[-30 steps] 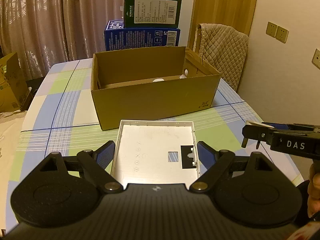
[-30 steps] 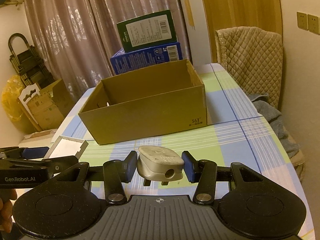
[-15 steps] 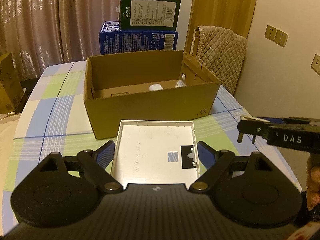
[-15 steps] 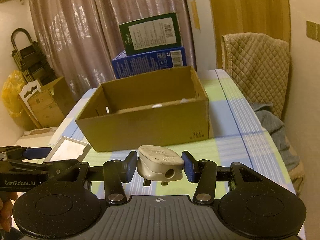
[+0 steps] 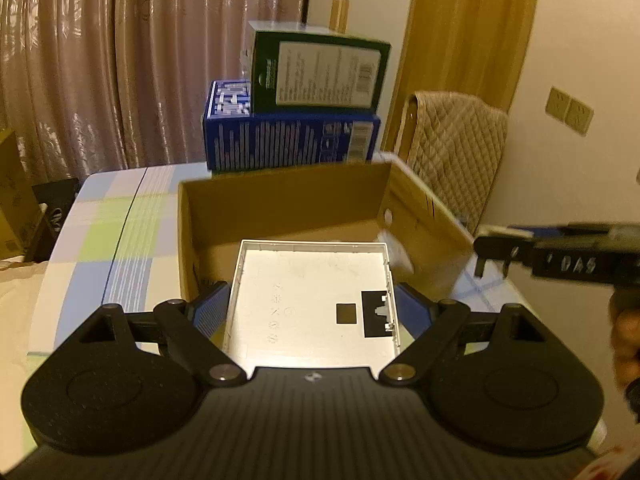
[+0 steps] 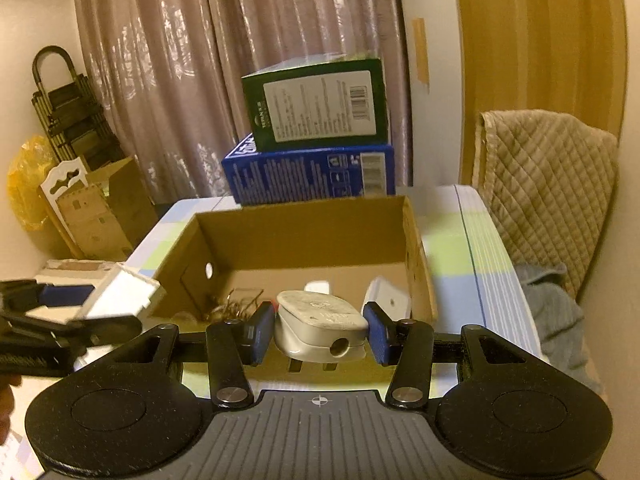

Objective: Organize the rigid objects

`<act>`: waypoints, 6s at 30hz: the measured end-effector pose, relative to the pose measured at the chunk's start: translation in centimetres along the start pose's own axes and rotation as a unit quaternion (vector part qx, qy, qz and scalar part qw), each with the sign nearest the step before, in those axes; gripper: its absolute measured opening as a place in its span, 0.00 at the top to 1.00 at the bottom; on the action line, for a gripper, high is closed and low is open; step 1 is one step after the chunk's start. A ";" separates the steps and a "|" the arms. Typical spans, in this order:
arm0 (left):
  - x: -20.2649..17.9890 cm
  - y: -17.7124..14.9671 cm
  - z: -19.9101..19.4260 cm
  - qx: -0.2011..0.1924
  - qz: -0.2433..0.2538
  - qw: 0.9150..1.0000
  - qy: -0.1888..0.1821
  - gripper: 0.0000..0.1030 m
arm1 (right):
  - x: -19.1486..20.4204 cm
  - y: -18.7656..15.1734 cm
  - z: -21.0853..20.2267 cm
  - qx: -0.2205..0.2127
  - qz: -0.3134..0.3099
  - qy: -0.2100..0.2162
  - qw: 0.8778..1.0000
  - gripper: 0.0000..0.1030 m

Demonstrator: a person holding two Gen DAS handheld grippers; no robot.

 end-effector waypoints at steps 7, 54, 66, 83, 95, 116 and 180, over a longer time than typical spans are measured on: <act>1.6 4.4 3.5 0.001 0.008 1.000 0.007 0.18 | -0.6 3.0 4.6 0.018 0.005 0.000 1.000 0.56; 3.4 2.1 14.1 0.073 0.008 0.997 0.034 0.17 | -3.0 1.1 13.2 0.071 0.020 -0.026 0.997 0.56; 3.3 2.3 13.6 0.072 0.011 0.997 0.033 0.17 | -2.7 1.2 13.1 0.071 0.020 -0.024 0.997 0.56; 3.4 2.0 13.0 0.064 0.014 0.997 0.039 0.17 | -3.5 1.1 13.6 0.079 0.041 -0.025 0.996 0.56; 2.7 2.0 10.6 0.053 0.007 0.998 0.045 0.16 | -3.7 1.3 10.9 0.050 0.050 -0.022 0.997 0.37; -1.4 -0.7 -2.7 0.008 -0.027 0.997 0.075 0.01 | -0.6 -1.9 -2.3 0.055 0.035 -0.024 0.998 0.34; -7.8 -12.7 -17.8 0.004 -0.057 0.995 0.084 0.01 | 5.3 -12.3 -18.4 0.036 0.017 -0.024 0.999 0.31</act>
Point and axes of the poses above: each gripper's, at about its wrist camera, not at the fingertips, and z roughly the way its jaws point, x to its left, y to its top, the point moved 2 cm from there along z, roughly the way its jaws point, and after that the axes turned 2 degrees about z, right-handed, at the moved point
